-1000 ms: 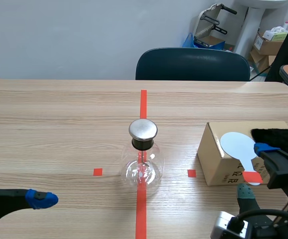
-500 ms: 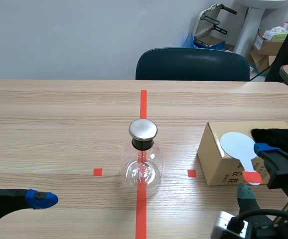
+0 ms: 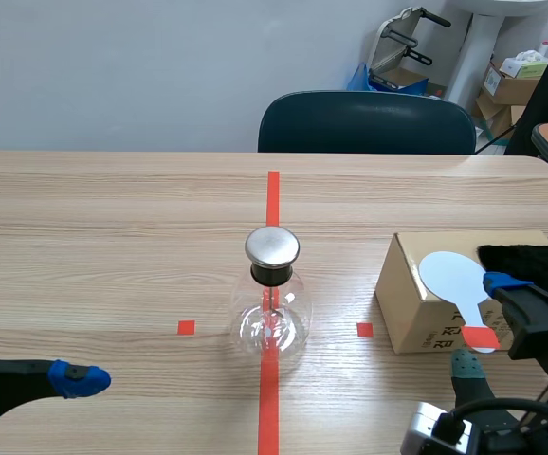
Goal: Do the electroscope experiment
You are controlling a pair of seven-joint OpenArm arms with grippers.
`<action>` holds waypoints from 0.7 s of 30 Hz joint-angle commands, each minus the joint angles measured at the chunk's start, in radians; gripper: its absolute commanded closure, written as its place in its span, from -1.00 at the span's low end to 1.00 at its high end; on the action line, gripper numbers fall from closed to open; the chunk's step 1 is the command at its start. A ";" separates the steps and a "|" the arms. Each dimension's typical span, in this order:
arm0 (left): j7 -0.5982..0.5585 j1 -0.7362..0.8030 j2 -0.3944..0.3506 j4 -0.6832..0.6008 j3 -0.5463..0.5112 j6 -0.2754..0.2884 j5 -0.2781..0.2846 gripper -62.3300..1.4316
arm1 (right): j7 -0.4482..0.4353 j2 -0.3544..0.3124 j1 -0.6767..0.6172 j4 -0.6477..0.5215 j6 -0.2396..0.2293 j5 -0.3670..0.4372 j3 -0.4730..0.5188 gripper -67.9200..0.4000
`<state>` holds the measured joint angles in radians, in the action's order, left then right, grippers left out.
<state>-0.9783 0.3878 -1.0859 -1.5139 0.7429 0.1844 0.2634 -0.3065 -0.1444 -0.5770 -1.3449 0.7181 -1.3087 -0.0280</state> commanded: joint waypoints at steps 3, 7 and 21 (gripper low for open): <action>-0.019 0.003 0.007 -0.021 -0.005 0.001 0.006 -0.22 | 0.001 -0.011 0.001 -0.002 0.011 0.008 0.001 -1.00; -0.019 0.003 0.007 -0.021 -0.005 0.001 0.006 -0.22 | 0.001 -0.011 0.001 -0.002 0.011 0.008 0.001 -1.00; 0.000 0.003 0.007 -0.021 -0.005 0.001 0.006 -0.22 | -0.011 -0.010 -0.010 -0.002 0.011 0.051 0.001 -1.00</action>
<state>-0.9684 0.3878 -1.0859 -1.5139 0.7429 0.1844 0.2634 -0.3157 -0.1444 -0.5785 -1.3449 0.7181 -1.2713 -0.0280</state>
